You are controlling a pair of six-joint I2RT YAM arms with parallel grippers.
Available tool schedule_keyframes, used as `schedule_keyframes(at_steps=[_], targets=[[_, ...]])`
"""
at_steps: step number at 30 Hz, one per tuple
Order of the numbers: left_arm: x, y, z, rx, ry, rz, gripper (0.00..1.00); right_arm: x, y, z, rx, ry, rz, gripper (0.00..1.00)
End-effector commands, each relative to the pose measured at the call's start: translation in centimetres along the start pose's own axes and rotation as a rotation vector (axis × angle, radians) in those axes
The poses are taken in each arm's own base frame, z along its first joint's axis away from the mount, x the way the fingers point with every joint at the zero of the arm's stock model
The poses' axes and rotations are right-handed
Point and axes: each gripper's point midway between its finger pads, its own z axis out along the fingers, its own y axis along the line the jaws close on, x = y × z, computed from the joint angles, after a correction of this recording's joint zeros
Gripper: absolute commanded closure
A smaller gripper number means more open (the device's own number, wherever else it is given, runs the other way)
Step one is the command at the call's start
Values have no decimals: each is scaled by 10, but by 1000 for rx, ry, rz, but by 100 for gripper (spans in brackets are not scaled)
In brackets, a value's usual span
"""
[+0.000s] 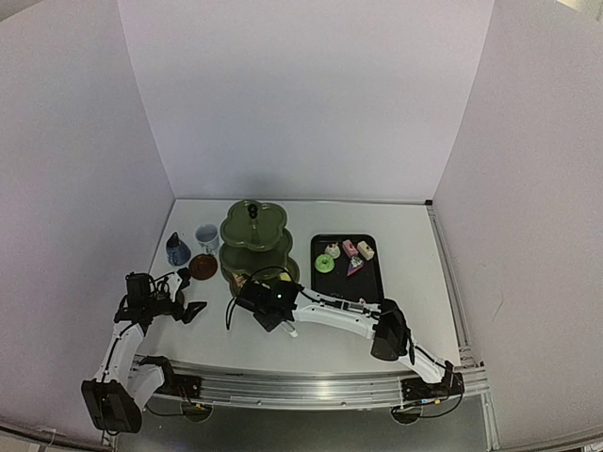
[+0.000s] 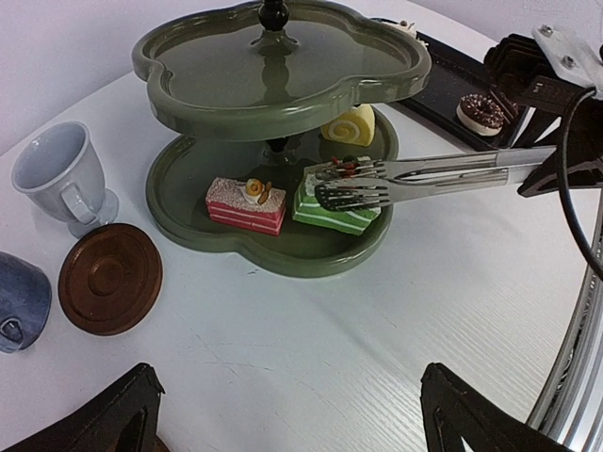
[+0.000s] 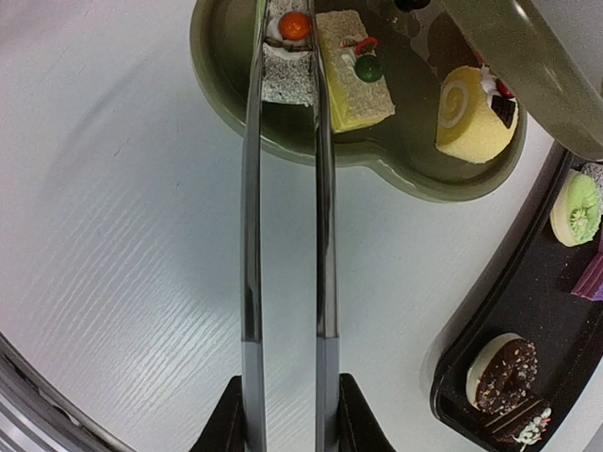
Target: Serve the afternoon tea
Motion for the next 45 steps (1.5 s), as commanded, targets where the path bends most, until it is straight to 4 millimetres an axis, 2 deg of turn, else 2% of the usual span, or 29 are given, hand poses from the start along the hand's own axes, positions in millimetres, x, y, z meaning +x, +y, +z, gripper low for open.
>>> schedule_keyframes(at_steps=[1,19,33,40,45], targets=[[-7,3,0,-12,-26,66,4,-11,0,-1,-3,-27,9,100],[3,2,5,6,-5,101,5,-37,-17,13,39,-85,77,100],[7,2,7,4,-2,86,5,-52,-15,18,37,-145,107,100],[7,4,6,-6,-2,80,5,-45,-12,26,21,-116,121,100],[8,4,7,-6,0,75,5,-38,-12,12,13,-111,116,100]])
